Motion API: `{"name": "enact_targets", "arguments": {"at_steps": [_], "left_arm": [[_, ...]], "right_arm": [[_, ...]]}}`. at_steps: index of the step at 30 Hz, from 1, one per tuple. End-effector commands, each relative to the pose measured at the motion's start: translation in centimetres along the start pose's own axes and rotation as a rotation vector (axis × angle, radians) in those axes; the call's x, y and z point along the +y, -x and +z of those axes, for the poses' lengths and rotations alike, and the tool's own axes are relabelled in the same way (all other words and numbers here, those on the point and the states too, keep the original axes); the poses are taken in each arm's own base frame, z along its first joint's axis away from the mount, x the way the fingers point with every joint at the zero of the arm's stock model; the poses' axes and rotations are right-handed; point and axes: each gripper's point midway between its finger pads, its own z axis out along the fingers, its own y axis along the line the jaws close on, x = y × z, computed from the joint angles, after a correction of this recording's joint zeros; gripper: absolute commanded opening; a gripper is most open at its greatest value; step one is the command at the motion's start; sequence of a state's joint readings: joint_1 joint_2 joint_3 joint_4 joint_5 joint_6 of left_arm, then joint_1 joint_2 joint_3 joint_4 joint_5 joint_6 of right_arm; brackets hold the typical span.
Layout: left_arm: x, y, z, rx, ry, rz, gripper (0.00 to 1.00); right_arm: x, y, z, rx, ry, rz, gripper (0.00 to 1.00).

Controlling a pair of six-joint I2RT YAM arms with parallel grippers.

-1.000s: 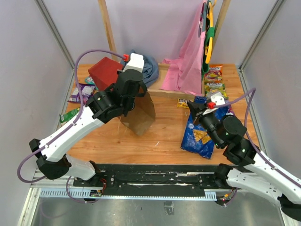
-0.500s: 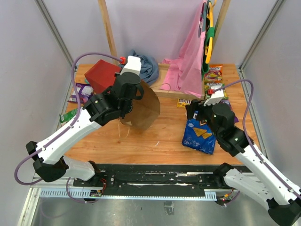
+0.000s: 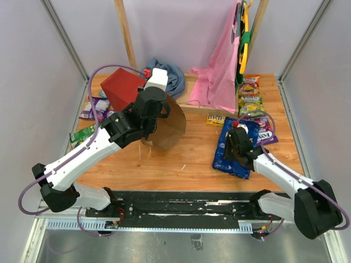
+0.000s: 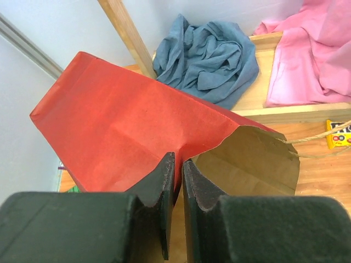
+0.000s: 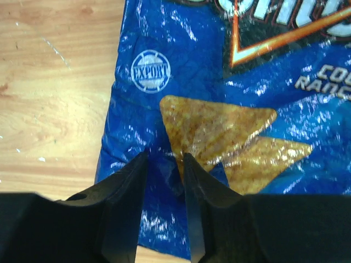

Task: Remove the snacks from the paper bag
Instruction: Adjust the snack at the center of the board.

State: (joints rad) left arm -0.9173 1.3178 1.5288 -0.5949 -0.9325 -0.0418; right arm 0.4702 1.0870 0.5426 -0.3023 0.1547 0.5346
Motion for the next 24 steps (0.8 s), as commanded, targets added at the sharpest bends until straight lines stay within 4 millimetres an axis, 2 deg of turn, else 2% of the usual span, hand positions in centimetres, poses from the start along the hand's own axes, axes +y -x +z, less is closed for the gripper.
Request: {"name": "enact_targets", "arguments": {"at_steps": [1,5,8,11,15,20,24], "left_arm": [[-0.3,0.8,0.5,-0.031,-0.008,-0.039,0.16],[-0.5,0.3,1.0,-0.021,-0.006,-0.033,0.16],[-0.4,0.1,1.2,-0.018,-0.006,-0.036,0.16],[-0.4,-0.1,1.4,-0.017,-0.012,-0.039,0.16],[-0.6,-0.2,1.6,-0.015,-0.017,-0.037,0.16],[-0.7,-0.3,1.6,-0.013,-0.022,-0.04,0.16],[-0.6,-0.5,1.4,-0.01,-0.025,-0.043,0.16]], "right_arm": [[1.0,-2.4,1.4,0.151,0.073,0.081,0.39],[1.6,-2.9,1.3,0.194,0.092,0.066,0.6],[1.8,-1.4,-0.4,0.102,0.068,0.017,0.64],[1.2,0.9,-2.8,0.004,0.008,-0.061,0.65],[0.8,2.0,-5.4,-0.018,-0.056,-0.136,0.64],[1.7,-0.3,-6.1,0.03,-0.025,-0.158,0.54],[2.8,-2.2,-6.1,0.067,-0.003,-0.314,0.44]]}}
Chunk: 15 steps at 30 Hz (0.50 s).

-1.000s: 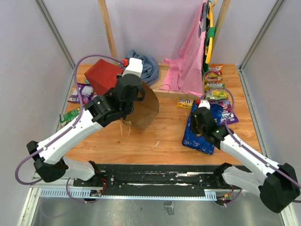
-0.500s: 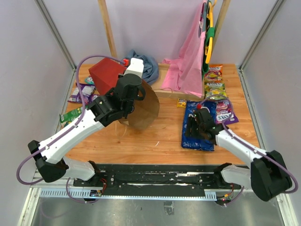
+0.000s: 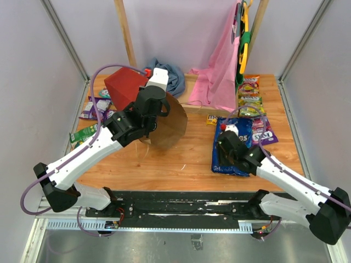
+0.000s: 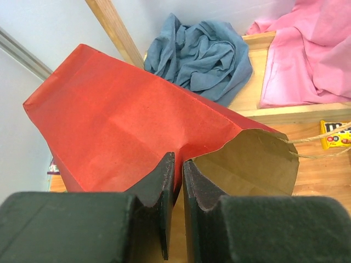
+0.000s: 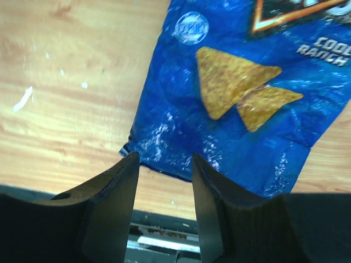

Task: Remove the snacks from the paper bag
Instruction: Adjust the snack at the center of the board.

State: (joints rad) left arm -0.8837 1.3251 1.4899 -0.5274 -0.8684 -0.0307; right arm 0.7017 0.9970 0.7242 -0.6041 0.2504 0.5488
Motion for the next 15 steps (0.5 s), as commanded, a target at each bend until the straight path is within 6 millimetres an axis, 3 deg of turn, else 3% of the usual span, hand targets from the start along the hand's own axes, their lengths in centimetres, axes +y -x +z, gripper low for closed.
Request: {"name": "enact_targets", "arguments": {"at_steps": [1,5,10,15], "left_arm": [[0.2,0.0,0.1,-0.007,0.007,-0.03,0.16],[0.2,0.0,0.1,-0.003,0.003,-0.033,0.16],[0.4,-0.1,-0.1,0.0,0.005,-0.035,0.16],[0.8,-0.3,-0.3,0.002,0.011,-0.033,0.16]], "right_arm": [[0.4,-2.7,-0.3,0.068,-0.029,-0.191,0.42],[2.1,-2.7,-0.8,0.086,-0.056,-0.398,0.34],[4.0,-3.9,0.0,0.168,-0.049,-0.591,0.41],[4.4,-5.1,0.9,0.217,-0.061,-0.675,0.43]]}}
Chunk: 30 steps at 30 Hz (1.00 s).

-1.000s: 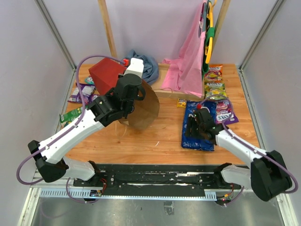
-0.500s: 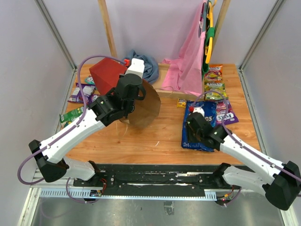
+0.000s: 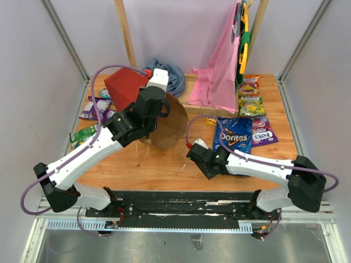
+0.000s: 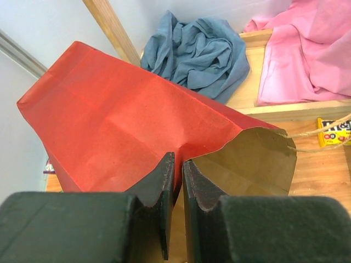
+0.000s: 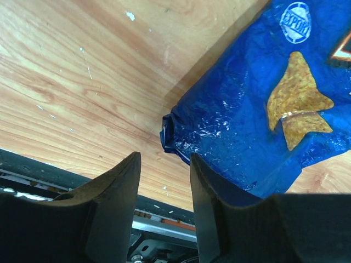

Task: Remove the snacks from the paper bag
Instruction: Adjust the snack at the center of the board.

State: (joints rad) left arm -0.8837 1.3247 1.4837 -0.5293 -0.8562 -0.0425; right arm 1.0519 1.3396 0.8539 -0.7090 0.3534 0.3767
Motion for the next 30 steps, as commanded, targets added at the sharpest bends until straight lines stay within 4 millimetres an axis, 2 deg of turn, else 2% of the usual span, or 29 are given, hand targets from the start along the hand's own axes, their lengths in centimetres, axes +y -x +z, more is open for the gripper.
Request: {"name": "enact_targets", "arguments": {"at_steps": [1,15,27,29,30], "left_arm": [[1.1,0.0,-0.3,-0.005,0.023,-0.027,0.16],[1.1,0.0,-0.1,-0.007,0.029,-0.019,0.16],[1.0,0.0,0.0,-0.004,0.029,-0.015,0.16],[1.0,0.0,0.0,-0.005,0.031,-0.015,0.16],[1.0,0.0,0.0,-0.005,0.031,-0.015,0.16]], "right_arm": [[-0.1,-0.3,-0.1,0.028,-0.028,-0.101,0.43],[1.2,-1.3,2.0,0.089,0.001,-0.151,0.36],[1.1,-1.9,3.7,0.125,-0.036,-0.188,0.32],[1.0,-1.8,3.7,0.126,-0.049,-0.193,0.28],[0.9,-1.7,3.8,0.125,-0.053,-0.193,0.23]]}}
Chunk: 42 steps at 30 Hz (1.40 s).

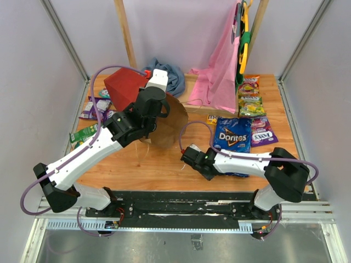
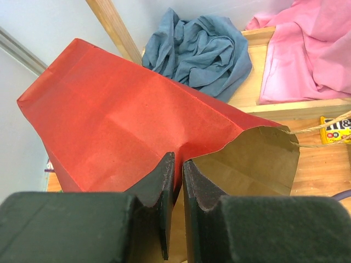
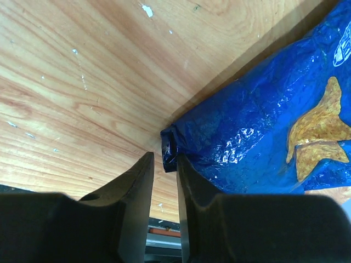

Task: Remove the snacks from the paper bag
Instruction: Adjust the snack at the center of the board.

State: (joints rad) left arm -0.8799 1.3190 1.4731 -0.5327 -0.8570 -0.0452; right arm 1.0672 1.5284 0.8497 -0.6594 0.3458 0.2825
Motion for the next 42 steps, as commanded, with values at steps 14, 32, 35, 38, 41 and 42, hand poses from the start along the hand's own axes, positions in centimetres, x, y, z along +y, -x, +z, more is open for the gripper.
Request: {"name": "enact_targets", "arguments": {"at_steps": [14,32,35,38,41,42], "left_arm": [[1.2,0.6,-0.2,-0.016,0.031,-0.023,0.16],[2.0,0.9,-1.1,-0.029,0.029,-0.046,0.16],[1.9,0.9,-1.0,-0.03,0.025,-0.046,0.16],[1.8,0.9,-0.9,-0.03,0.026,-0.045,0.16],[1.7,1.0,-0.9,-0.032,0.023,-0.05,0.16],[1.7,1.0,-0.9,-0.033,0.022,-0.05,0.16]], "right_arm": [[-2.2,2.1,-4.0,-0.066,-0.069,0.049,0.01],[-5.6,4.1,-8.9,-0.152,-0.065,0.137,0.01],[-8.4,6.0,-12.8,-0.283,-0.093,0.189,0.01],[-11.4,7.5,-16.3,-0.412,-0.104,0.259,0.01],[-13.3,8.4,-18.0,-0.5,-0.11,0.299,0.01],[-13.9,8.3,-18.0,-0.495,-0.118,0.31,0.01]]}}
